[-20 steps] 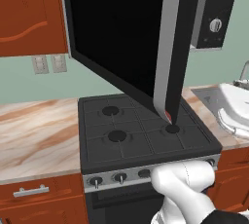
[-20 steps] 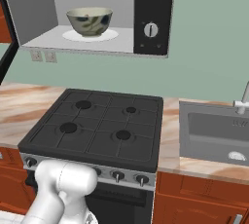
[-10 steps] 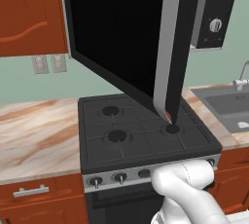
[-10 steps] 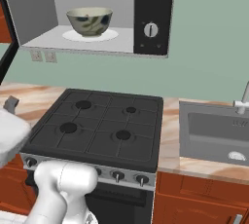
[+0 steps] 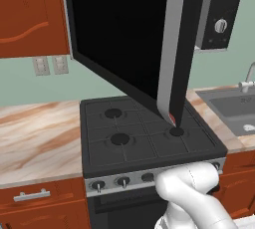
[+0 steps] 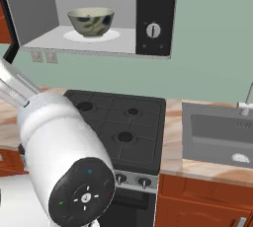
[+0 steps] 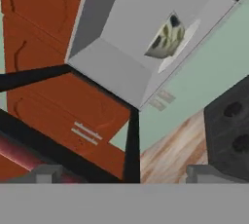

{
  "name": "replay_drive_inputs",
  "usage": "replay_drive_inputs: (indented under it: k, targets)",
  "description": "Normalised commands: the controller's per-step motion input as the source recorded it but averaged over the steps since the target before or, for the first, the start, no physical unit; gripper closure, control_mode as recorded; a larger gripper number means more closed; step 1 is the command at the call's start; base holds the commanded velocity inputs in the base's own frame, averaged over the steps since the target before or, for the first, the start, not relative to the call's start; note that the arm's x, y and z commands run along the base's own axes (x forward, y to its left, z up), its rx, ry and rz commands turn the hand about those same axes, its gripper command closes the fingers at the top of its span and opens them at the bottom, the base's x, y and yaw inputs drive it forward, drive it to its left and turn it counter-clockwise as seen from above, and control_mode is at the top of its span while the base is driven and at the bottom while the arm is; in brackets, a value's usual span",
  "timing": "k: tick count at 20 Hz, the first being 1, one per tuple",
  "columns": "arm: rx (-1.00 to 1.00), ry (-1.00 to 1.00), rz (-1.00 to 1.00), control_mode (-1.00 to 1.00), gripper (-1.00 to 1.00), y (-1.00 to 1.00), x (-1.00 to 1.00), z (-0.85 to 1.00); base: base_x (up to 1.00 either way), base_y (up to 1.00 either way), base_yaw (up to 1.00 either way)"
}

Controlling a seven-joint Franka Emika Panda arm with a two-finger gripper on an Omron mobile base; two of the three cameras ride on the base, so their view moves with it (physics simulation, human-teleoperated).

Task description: The microwave is finished heating the steak and lemon wedge. Take the bowl containing the food and place it on the dining counter.

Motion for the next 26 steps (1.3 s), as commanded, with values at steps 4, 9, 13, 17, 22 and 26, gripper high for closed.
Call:
replay_drive_inputs:
  k: [4,9,13,17,22,26]
  targets:
    - [0.19,0.28,0.34,-1.00,-1.00,0.23,1.00,0.00,0.00,0.00,0.00]
    - [0.02,0.25,0.18,-1.00,-1.00,0.66,0.92,0.00,0.00,0.00,0.00]
    - [-0.04,0.18,0.09,-1.00,-1.00,0.83,0.82,0.00,0.00,0.00,0.00]
    - [-0.04,0.15,0.05,-1.00,-1.00,0.95,0.70,0.00,0.00,0.00,0.00]
    - [0.00,0.12,0.07,-1.00,-1.00,1.00,0.27,0.00,0.00,0.00,0.00]
    - [0.00,0.08,0.05,-1.00,-1.00,1.00,0.05,-0.02,0.00,0.00,0.00]
